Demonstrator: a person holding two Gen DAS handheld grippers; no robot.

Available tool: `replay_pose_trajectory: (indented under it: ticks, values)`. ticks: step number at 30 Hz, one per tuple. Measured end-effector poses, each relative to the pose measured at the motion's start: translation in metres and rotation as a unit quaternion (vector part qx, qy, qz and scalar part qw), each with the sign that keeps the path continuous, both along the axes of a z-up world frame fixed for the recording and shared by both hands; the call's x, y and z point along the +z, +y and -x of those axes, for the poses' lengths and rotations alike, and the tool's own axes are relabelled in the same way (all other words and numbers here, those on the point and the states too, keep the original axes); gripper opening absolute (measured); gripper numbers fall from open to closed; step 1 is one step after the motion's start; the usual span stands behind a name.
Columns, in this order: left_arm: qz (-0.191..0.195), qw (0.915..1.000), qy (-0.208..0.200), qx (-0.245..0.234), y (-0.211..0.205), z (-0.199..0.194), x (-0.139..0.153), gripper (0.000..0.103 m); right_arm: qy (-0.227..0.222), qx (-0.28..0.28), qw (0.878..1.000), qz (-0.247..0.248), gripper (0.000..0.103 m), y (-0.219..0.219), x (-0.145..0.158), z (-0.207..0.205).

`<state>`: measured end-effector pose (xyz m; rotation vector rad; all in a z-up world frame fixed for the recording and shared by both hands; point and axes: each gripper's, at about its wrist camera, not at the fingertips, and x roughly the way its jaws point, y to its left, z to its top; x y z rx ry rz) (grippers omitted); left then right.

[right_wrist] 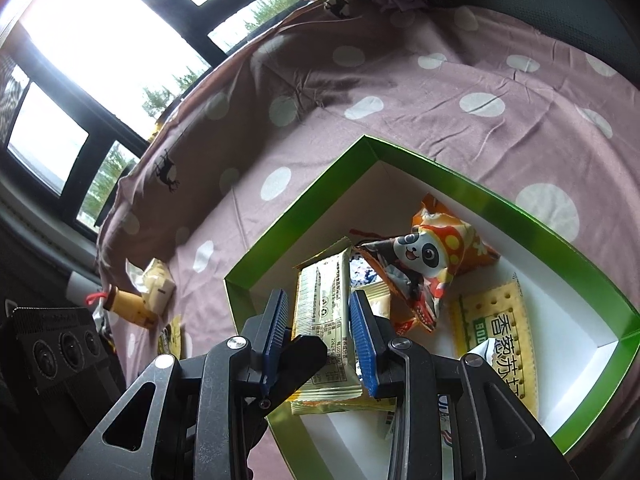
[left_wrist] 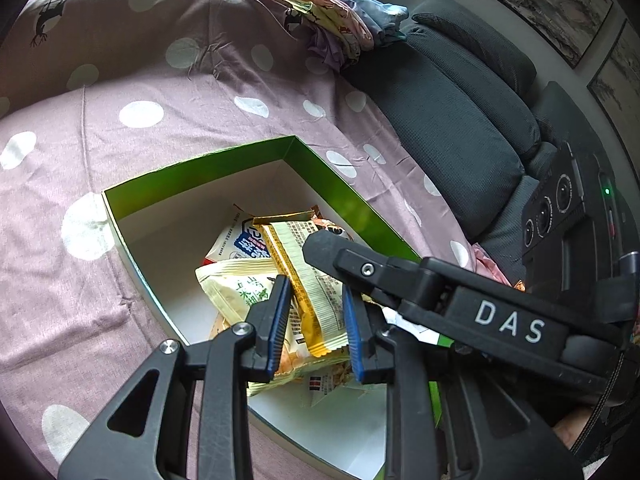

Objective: Organize snacks
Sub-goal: 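Open the right gripper and withdraw it from the box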

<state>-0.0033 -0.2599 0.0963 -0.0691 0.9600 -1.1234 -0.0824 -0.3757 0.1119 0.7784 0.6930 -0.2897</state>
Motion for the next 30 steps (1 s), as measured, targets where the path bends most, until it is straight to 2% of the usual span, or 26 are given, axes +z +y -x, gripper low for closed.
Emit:
replay_pose_trajectory:
  ticks: [3,6,8,10,13,18,20,21,23,25,27,28,30]
  values:
    - [0.000,1.0000,0.003,0.002,-0.001,0.003,-0.002,0.030,0.012,-0.004,1.000,-0.001,0.035,-0.001,-0.002,-0.001]
    - [0.003,1.0000,-0.003,0.008,0.003,0.007,0.001,0.039,0.015,-0.006,1.000,-0.004,0.035,-0.002,-0.003,0.000]
    - [0.006,0.9999,-0.003,0.012,0.008,0.009,0.003,0.053,0.009,-0.005,1.000,-0.003,0.035,0.000,0.000,0.001]
    - [0.009,0.9998,-0.006,0.014,0.014,0.011,0.007,0.055,0.005,-0.004,1.000,0.004,0.035,0.003,0.004,0.002]
    - [0.014,0.9994,-0.017,0.027,0.032,0.013,0.014,0.066,0.002,-0.004,1.000,0.016,0.036,0.008,0.009,0.001]
    - [0.023,0.9952,-0.037,0.088,0.083,0.012,0.025,0.078,-0.003,-0.001,1.000,0.031,0.045,0.017,0.017,0.001]
    - [0.019,0.9911,-0.045,0.124,0.111,0.009,0.028,0.082,-0.004,-0.001,0.999,0.035,0.056,0.020,0.019,0.000]
    - [0.013,0.9881,-0.050,0.145,0.125,0.008,0.029,0.083,-0.007,0.000,0.999,0.036,0.062,0.022,0.020,0.000]
    - [-0.012,0.9795,-0.060,0.192,0.155,0.003,0.029,0.083,-0.007,0.003,0.999,0.039,0.062,0.026,0.021,-0.002]
    - [-0.035,0.9663,-0.067,0.246,0.189,-0.001,0.029,0.084,-0.003,0.001,0.999,0.043,0.062,0.031,0.023,-0.005]
    - [-0.038,0.9520,-0.070,0.295,0.226,-0.003,0.025,0.089,-0.001,0.005,0.999,0.052,0.064,0.040,0.025,-0.009]
    - [-0.036,0.9450,-0.070,0.317,0.245,-0.002,0.021,0.092,0.001,0.010,0.998,0.056,0.076,0.045,0.026,-0.012]
    - [-0.033,0.9310,-0.062,0.358,0.280,-0.004,0.009,0.094,-0.001,0.018,0.998,0.061,0.084,0.056,0.027,-0.018]
